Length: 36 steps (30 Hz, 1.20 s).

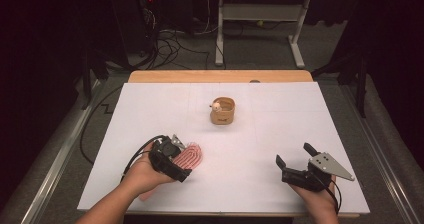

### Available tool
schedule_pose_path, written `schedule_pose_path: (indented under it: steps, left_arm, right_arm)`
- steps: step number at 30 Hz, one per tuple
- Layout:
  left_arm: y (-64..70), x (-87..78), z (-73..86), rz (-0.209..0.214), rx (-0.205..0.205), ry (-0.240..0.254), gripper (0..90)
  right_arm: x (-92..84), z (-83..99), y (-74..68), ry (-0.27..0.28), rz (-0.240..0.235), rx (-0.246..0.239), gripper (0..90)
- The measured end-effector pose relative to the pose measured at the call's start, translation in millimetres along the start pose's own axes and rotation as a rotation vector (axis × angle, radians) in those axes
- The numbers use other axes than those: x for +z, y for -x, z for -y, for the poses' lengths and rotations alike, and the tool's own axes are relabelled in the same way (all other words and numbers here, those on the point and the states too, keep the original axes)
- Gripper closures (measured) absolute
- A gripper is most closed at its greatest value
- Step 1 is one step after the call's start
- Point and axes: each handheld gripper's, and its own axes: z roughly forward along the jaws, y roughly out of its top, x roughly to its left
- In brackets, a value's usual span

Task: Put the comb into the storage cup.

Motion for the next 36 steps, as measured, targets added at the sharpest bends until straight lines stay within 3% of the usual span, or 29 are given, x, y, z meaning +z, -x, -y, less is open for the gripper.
schedule_pose_path:
  steps: [10,21,36]
  left_arm:
    - [4.6,5.6,-6.6,-0.008,0.028,-0.056,2.9]
    - [2.3,13.3,-12.3,-0.031,0.033,-0.127,4.7]
    - [-4.4,22.2,-27.9,0.027,-0.006,-0.226,8.9]
  right_arm:
    - [-1.6,-1.6,1.4,0.007,0.011,0.000,0.2]
    - [-2.4,-1.7,3.6,0.010,0.015,0.006,0.2]
    - [-1.2,-1.1,3.7,0.006,0.014,0.005,0.2]
